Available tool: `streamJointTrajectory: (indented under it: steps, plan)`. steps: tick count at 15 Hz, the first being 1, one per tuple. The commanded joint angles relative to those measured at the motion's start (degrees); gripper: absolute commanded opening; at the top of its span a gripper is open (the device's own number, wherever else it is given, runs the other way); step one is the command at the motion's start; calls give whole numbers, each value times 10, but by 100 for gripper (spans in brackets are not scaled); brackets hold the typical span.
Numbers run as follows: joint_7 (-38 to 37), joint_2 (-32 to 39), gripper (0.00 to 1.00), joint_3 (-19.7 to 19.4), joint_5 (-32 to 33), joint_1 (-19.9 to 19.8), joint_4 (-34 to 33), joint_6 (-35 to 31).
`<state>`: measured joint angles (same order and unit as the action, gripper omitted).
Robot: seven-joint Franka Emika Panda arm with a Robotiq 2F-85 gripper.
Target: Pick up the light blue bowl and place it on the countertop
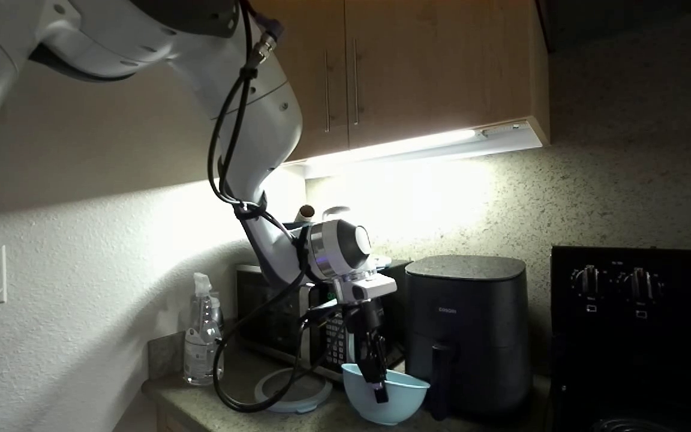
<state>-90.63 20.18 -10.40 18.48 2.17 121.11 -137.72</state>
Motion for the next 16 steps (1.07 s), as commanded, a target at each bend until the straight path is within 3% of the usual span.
streamJointTrajectory:
  steps: [1,2,4,9,10,11,13,16]
  plan:
    - [2,1,21,-3,-2,3,-1,1]
    - [2,1,51,-3,-2,3,-1,1]
    - [27,-13,63,14,-52,-10,7,27]
    - [29,-25,97,15,-55,-11,15,31]
    - [23,-30,100,11,-41,-5,16,36]
    - [2,2,85,-3,-2,3,-2,1]
    - [2,2,99,-3,-2,3,-2,1]
    - [2,2,100,-3,-2,3,-2,1]
